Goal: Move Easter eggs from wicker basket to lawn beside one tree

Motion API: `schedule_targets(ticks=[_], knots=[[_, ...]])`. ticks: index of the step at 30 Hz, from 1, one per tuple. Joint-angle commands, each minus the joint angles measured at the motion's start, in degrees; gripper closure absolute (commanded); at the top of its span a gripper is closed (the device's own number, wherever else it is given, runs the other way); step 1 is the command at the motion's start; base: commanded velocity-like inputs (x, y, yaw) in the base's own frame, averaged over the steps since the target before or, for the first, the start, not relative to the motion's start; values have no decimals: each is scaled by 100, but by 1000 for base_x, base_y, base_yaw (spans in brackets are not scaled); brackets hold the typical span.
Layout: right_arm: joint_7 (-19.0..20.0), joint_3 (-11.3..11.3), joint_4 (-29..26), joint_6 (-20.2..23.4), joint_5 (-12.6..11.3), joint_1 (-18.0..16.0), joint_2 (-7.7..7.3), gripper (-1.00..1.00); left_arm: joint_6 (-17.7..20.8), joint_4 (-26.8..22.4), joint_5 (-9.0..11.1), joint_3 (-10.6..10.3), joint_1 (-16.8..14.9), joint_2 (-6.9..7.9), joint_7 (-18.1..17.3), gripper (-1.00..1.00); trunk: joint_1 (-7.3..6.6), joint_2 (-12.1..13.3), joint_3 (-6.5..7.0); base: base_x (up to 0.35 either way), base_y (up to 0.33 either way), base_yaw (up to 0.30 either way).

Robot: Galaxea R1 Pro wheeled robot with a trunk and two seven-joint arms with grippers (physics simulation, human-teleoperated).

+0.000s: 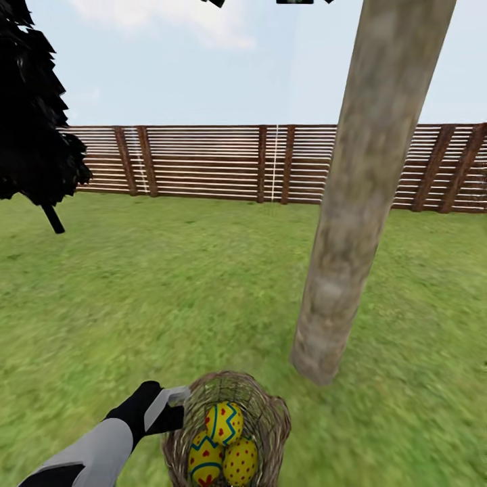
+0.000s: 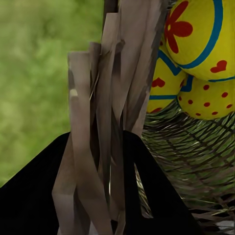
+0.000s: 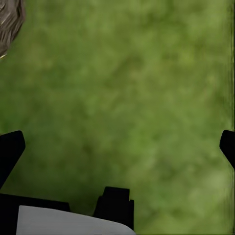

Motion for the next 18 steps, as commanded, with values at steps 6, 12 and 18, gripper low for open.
schedule_targets(ticks=[6,12,18], knots=[[14,-48,9,-22,59,-6,-2,-100,31,-14,75,56,-1,-6,41,100,3,-2,33,335,-95,-240],[14,-48,9,-22,59,-6,-2,-100,30,-12,75,56,-1,-6,41,100,3,-2,71,335,-95,-239],[14,-48,9,-22,59,-6,-2,-100,29,-21,75,56,-1,2,41,100,3,-2,83,335,-95,-159]])
